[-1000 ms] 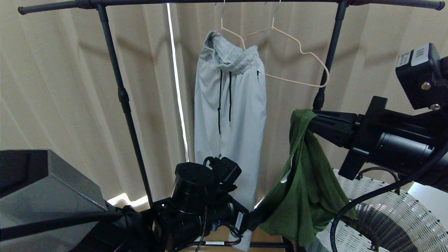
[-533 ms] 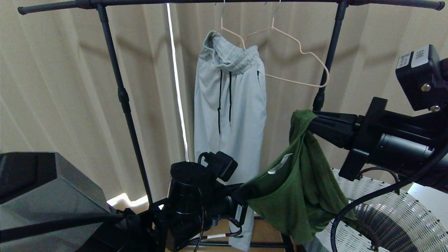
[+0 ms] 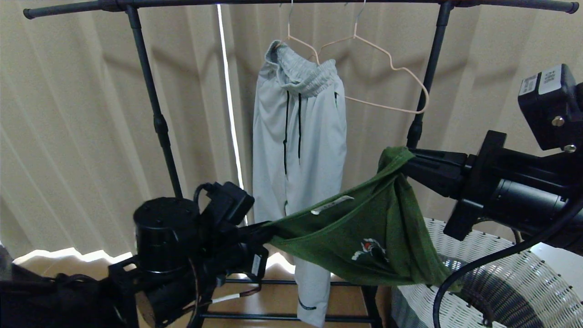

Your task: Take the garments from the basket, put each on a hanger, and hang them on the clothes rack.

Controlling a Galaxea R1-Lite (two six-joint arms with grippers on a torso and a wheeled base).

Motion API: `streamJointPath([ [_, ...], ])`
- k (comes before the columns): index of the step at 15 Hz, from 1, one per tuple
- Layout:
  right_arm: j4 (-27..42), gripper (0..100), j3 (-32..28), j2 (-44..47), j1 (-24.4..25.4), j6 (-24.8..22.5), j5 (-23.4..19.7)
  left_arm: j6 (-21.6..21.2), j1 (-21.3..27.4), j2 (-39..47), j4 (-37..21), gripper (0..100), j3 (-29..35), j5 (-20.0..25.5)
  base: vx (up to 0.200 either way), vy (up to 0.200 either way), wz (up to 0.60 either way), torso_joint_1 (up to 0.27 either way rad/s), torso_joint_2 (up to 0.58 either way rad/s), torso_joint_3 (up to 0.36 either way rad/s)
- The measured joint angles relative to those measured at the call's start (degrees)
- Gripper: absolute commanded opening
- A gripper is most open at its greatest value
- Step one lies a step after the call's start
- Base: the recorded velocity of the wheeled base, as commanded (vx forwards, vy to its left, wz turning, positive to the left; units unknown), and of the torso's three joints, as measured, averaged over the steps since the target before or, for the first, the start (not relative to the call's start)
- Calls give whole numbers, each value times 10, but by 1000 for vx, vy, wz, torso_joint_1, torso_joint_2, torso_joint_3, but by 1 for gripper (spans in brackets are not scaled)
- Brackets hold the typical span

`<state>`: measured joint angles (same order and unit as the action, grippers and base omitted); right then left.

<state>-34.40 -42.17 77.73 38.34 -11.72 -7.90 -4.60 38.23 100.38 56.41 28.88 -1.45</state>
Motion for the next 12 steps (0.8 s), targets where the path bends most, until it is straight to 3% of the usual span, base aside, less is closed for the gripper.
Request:
streamJointPath([
  [2,-33,0,-1,0,-4,-1,0,-3,-21,-82,-135,0,49,0,0,0,0,0,0,0],
  [8,-76,0,-26,0,-68,-3,0,-10,-38,-206,-393,0,302,0,0,0,0,0,0,0],
  [10,-77,0,-52,1,-87,-2,0,-20,-21,-218,-441,0,355,-1,0,0,0,0,0,0],
  [12,-76,0,-54,3,-93,-2,0,-22,-3,-224,-444,0,351,-4,0,0,0,0,0,0],
])
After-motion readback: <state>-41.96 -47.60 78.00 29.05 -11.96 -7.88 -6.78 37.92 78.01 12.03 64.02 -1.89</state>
